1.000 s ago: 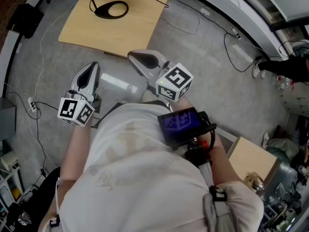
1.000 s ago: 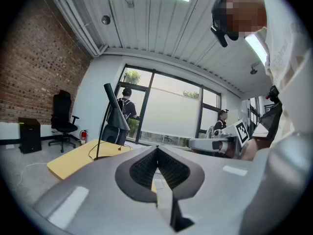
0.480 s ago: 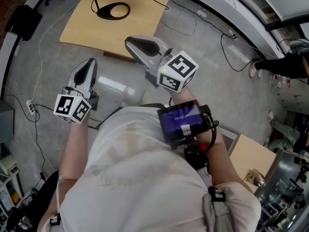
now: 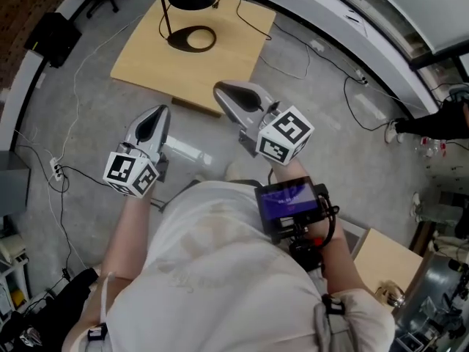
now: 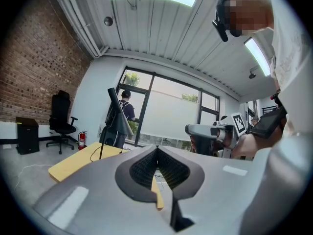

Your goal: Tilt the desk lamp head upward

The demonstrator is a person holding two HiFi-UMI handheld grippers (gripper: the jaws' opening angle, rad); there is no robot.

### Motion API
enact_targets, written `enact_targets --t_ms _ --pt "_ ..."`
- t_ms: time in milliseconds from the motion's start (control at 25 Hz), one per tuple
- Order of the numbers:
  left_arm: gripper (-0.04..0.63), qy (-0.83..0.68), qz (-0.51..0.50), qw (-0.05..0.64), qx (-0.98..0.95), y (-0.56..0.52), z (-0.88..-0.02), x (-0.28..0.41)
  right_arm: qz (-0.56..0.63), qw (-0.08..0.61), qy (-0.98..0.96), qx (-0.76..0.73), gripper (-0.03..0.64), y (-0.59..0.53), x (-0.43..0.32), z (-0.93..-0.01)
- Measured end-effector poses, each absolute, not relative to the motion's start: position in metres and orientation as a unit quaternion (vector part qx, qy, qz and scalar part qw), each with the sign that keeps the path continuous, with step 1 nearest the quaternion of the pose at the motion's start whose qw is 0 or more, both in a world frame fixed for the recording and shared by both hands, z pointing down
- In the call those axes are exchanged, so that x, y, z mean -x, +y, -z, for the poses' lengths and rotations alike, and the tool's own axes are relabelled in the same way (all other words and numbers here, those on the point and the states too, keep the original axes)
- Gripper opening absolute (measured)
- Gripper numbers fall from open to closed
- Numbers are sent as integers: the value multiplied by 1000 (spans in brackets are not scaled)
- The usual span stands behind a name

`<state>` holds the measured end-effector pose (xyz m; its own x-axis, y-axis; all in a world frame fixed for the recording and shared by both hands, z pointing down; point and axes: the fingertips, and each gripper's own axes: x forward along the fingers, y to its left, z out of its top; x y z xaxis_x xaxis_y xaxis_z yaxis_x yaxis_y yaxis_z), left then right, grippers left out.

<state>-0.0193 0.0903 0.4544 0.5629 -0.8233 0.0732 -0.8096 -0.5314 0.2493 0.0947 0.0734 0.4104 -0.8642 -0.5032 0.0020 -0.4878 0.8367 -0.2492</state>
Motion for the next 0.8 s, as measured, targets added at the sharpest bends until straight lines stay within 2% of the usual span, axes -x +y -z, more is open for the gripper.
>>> enact_targets --t_ms 800 --pt "2 -445 33 175 -878 113 -478 50 167 -6 940 296 31 99 -67 -457"
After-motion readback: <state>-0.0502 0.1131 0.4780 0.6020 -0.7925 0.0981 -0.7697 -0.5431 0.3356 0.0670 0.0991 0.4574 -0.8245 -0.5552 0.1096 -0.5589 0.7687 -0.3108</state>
